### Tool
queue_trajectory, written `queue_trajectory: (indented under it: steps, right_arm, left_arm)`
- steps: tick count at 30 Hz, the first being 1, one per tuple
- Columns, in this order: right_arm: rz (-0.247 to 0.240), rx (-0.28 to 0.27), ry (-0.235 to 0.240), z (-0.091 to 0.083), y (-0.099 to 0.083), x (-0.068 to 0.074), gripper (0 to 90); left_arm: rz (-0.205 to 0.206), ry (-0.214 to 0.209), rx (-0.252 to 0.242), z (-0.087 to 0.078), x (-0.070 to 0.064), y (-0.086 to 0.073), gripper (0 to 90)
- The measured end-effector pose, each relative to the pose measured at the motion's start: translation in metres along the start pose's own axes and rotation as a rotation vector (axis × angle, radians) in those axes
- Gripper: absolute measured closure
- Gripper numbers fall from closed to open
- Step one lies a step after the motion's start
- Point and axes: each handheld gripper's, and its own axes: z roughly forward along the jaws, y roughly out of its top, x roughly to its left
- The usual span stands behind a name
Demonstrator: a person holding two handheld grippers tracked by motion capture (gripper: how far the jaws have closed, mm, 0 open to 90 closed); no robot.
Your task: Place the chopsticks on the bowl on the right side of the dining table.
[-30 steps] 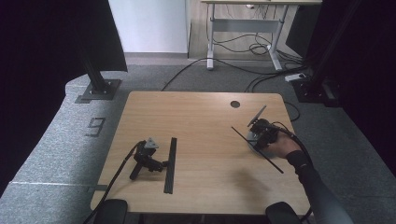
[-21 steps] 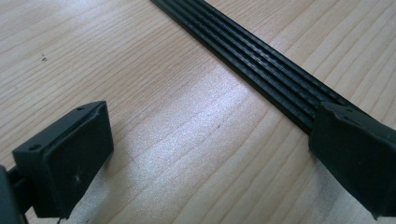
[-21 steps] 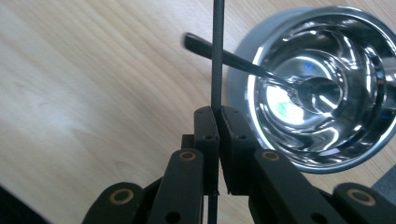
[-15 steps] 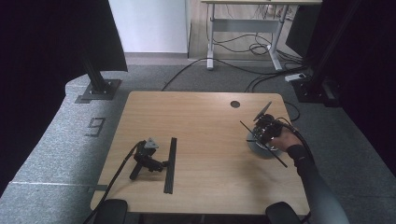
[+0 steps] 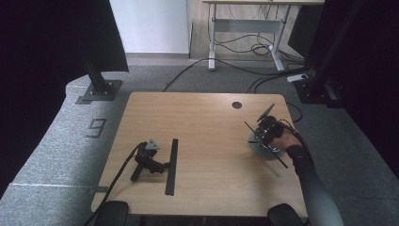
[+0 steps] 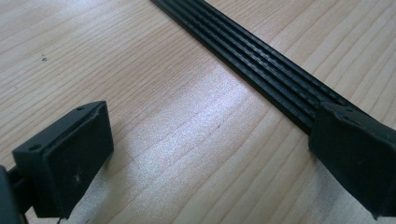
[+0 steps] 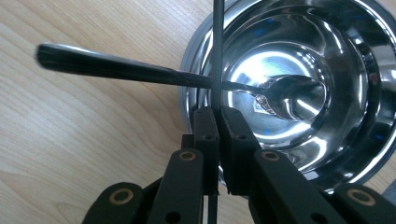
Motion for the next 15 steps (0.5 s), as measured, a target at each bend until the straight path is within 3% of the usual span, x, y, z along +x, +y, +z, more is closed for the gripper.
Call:
queue_trajectory:
  steps: [15]
  right_arm:
    - [0.027, -0.031, 0.016, 0.0073, -0.0048, -0.0073, 84.0]
  left_arm:
    - [0.000, 0.000, 0.000, 0.0000, 0.0000, 0.0000, 0.0]
